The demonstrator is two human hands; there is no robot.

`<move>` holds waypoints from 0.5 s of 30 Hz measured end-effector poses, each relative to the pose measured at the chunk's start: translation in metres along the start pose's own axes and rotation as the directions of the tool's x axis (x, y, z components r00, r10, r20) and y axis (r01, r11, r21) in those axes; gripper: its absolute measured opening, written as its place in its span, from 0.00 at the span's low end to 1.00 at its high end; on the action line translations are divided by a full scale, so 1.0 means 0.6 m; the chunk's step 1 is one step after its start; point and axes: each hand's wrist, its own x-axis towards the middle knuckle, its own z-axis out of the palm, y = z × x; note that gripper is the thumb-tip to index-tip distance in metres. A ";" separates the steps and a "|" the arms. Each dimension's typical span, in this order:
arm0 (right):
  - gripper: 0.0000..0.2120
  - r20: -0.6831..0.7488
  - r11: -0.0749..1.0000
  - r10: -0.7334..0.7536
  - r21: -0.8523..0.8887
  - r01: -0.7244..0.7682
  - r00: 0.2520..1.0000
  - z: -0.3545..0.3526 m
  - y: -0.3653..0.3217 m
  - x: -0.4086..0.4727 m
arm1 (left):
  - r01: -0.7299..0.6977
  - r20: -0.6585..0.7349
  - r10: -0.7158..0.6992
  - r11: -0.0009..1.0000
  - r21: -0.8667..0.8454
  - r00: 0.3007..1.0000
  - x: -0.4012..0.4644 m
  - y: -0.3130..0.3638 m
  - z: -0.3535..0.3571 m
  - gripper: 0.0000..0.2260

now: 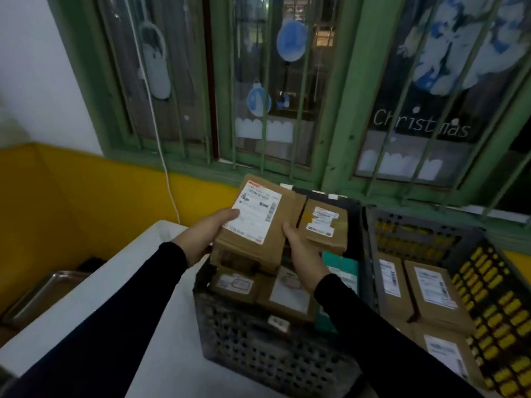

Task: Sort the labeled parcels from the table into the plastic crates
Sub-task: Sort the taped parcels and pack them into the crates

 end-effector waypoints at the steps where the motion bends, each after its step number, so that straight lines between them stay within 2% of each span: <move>1: 0.32 0.007 1.000 0.013 -0.015 -0.013 1.000 0.013 0.004 0.008 | 0.021 -0.010 -0.021 0.999 -0.032 1.000 0.002 -0.009 -0.015 0.13; 3: 0.29 0.007 0.998 0.042 -0.041 -0.042 0.999 0.029 0.006 0.015 | 0.061 -0.033 -0.066 0.989 -0.133 0.997 0.009 -0.028 -0.031 0.15; 5: 0.28 0.028 0.997 0.070 -0.041 -0.069 0.997 0.043 0.007 0.016 | 0.096 -0.063 -0.107 0.983 -0.154 0.992 0.014 -0.040 -0.036 0.15; 8: 0.44 0.018 0.996 0.076 -0.050 -0.075 0.997 0.049 0.035 0.035 | 0.094 -0.083 -0.099 0.994 -0.062 0.992 0.016 -0.049 -0.030 0.15; 10: 0.45 0.000 0.996 0.076 -0.036 -0.076 0.997 0.044 0.055 0.051 | 0.079 -0.088 -0.081 0.997 -0.022 0.993 0.019 -0.049 -0.025 0.15; 13: 0.39 -0.024 0.994 0.102 -0.032 -0.103 0.994 0.045 0.042 0.047 | 0.046 -0.073 -0.042 0.997 0.056 0.996 0.022 -0.045 -0.026 0.16; 15: 0.29 -0.031 0.992 0.118 -0.035 -0.119 0.993 0.045 0.037 0.045 | 0.054 -0.070 -0.045 0.991 0.121 0.996 0.020 -0.042 -0.031 0.15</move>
